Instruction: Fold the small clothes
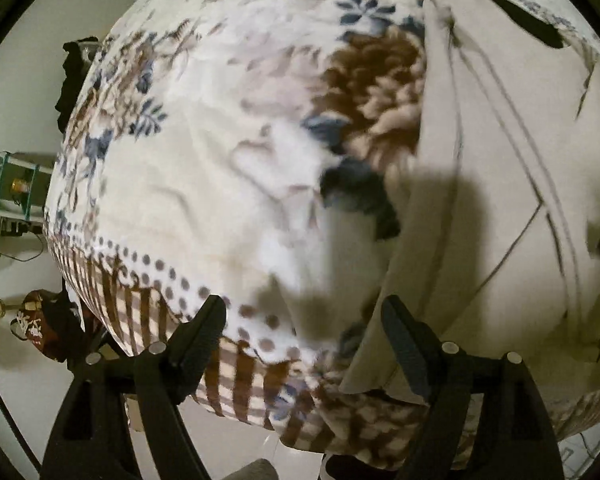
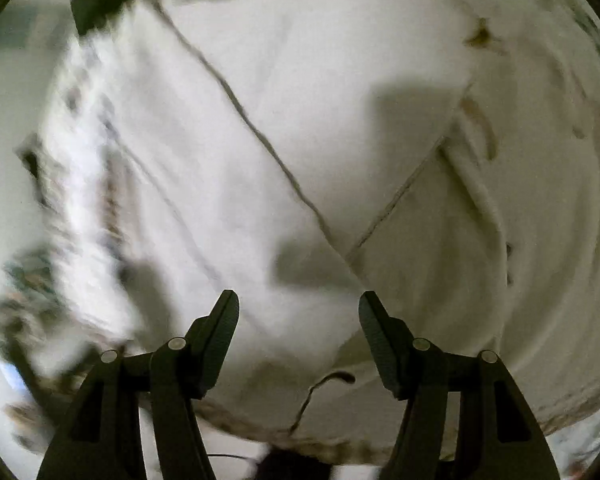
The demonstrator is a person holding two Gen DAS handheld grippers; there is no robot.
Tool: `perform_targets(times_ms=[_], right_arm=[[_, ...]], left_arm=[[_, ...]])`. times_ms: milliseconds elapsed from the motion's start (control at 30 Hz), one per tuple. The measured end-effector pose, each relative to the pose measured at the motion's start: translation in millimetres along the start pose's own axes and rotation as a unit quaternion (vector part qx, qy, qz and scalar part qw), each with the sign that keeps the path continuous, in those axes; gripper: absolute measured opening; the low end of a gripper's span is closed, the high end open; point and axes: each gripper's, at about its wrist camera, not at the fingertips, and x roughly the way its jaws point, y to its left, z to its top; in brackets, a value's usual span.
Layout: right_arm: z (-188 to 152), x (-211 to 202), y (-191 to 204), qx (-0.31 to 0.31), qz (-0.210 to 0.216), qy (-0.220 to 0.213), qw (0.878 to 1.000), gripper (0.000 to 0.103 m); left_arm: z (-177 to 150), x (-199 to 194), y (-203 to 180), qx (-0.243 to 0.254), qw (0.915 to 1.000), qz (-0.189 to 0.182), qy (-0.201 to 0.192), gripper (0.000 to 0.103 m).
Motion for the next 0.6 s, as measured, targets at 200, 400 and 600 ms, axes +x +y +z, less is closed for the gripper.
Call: perform_targets(times_ms=[200,400,600], right_arm=[[-53.7,14.2,-57.0,-0.001,-0.079,0.049,0.996,0.064],[-91.7,-10.7,-132.2,0.112,-0.019,0.048,0.992,0.064],[-107.3,-3.1,-178.5,0.186,0.089,0.041,0.978,0.064]], left_arm=[[-2.3,19.1,4.6,-0.019,0.9988,-0.032,0.031,0.079],[-12.2,32.1,13.3,-0.033,0.9908,-0.116,0.06,0.079],[-13.1,56.6,-3.9,-0.003,0.975,-0.196,0.105,0.079]])
